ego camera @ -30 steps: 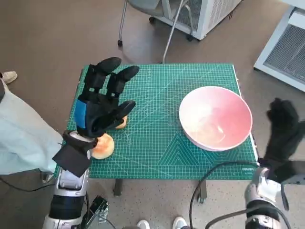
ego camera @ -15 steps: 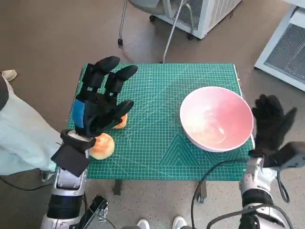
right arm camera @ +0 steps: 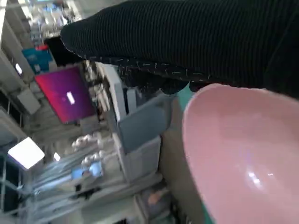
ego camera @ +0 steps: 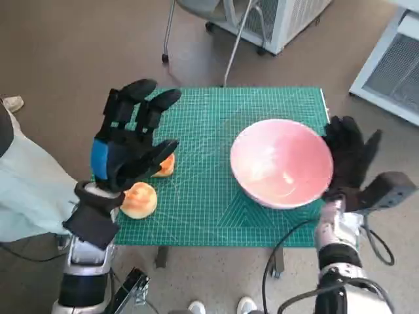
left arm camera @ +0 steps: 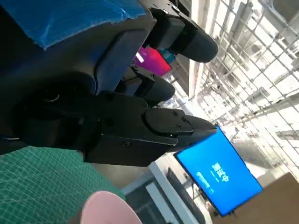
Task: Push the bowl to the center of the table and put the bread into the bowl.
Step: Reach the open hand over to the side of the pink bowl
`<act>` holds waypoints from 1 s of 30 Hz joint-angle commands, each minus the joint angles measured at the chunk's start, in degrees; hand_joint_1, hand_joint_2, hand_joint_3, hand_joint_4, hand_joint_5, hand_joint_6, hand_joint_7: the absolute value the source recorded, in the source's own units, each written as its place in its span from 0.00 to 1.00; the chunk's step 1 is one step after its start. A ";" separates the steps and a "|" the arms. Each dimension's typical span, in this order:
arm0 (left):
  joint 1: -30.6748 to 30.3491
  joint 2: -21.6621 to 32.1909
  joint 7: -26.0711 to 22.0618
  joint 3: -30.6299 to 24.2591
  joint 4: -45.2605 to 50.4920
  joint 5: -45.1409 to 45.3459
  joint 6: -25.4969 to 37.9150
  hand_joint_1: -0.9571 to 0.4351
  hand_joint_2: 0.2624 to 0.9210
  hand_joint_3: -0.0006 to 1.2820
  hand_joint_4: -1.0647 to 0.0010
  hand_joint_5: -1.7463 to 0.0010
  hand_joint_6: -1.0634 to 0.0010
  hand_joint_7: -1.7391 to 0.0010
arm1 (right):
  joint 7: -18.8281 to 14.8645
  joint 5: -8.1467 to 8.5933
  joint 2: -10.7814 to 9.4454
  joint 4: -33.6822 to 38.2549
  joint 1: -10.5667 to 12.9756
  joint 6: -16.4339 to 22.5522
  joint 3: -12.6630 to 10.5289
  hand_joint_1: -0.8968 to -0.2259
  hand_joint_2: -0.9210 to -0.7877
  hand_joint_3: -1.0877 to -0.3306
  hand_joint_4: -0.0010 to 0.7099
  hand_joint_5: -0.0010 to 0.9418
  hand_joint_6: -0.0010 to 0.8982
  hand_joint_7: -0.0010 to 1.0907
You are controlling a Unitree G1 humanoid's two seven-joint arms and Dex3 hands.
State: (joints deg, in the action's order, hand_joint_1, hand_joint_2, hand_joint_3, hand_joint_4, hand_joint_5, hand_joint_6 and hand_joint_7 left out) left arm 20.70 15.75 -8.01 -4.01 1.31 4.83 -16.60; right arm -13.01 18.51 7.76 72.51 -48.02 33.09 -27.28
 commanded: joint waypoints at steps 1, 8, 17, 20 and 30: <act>-1.65 0.41 0.97 -0.69 3.16 0.91 1.79 0.59 0.96 0.20 1.00 0.46 0.96 0.39 | -0.54 1.63 -1.59 1.29 -1.86 -2.28 -1.34 0.58 0.00 0.41 0.36 0.02 0.16 0.45; -3.12 0.08 1.60 -1.01 5.60 0.96 3.47 0.60 0.85 0.31 1.00 0.44 0.99 0.36 | -0.75 3.12 -3.58 1.62 -4.48 -4.02 -2.77 0.60 0.00 0.39 0.34 0.00 0.15 0.50; -4.53 -0.03 2.74 -1.34 7.72 2.10 5.35 0.60 0.80 0.36 1.00 0.44 0.99 0.36 | 0.03 3.45 -6.01 2.19 -7.05 -5.96 -3.50 0.62 0.00 0.38 0.34 0.01 0.11 0.58; -4.89 -0.04 2.94 -1.36 8.21 2.34 5.62 0.60 0.79 0.37 1.00 0.44 0.99 0.36 | 0.63 3.05 -6.41 2.37 -7.61 -6.49 -3.39 0.62 0.00 0.38 0.36 0.01 0.10 0.59; -6.51 0.24 3.51 -1.57 9.96 3.07 6.70 0.61 0.78 0.38 1.00 0.44 0.99 0.36 | 2.27 1.34 -6.50 2.64 -9.06 -8.36 -2.19 0.62 0.00 0.38 0.39 0.02 0.10 0.61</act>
State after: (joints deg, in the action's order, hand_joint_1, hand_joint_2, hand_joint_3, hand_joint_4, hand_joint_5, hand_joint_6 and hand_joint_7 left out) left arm 15.13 15.69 -5.09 -5.14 10.08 7.07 -10.56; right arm -11.93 20.32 1.48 74.30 -57.21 25.94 -29.79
